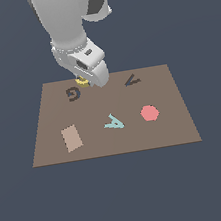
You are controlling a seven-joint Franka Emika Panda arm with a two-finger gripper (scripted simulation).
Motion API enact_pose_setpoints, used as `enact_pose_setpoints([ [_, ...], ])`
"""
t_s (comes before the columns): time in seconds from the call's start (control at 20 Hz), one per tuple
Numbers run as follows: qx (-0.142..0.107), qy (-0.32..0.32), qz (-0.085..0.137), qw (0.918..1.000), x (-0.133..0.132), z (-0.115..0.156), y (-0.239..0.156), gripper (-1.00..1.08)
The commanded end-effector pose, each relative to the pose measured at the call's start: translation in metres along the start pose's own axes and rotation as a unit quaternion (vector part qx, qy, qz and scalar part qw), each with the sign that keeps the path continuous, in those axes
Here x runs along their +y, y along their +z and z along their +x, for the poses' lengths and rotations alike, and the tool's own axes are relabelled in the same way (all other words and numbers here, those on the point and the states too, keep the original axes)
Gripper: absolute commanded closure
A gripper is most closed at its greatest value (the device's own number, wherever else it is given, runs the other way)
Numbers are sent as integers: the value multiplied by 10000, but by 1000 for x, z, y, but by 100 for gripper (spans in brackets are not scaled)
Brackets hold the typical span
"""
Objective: Insert a designated object into the corresponding slot on a board.
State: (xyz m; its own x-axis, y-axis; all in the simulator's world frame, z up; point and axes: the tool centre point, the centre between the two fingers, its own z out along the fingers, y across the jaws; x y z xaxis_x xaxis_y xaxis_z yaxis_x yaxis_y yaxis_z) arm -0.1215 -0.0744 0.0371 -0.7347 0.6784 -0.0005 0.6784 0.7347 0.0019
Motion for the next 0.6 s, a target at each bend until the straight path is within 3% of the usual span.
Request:
enact_pose_setpoints([
  [0.0,-2,-459,-1,9989,-3,-5,0,108],
  [0.3,-2,-1524,-1,9883,-10,-18,-1,108],
  [0.55,-1,-2404,0,9707,-13,-29,-2,108],
])
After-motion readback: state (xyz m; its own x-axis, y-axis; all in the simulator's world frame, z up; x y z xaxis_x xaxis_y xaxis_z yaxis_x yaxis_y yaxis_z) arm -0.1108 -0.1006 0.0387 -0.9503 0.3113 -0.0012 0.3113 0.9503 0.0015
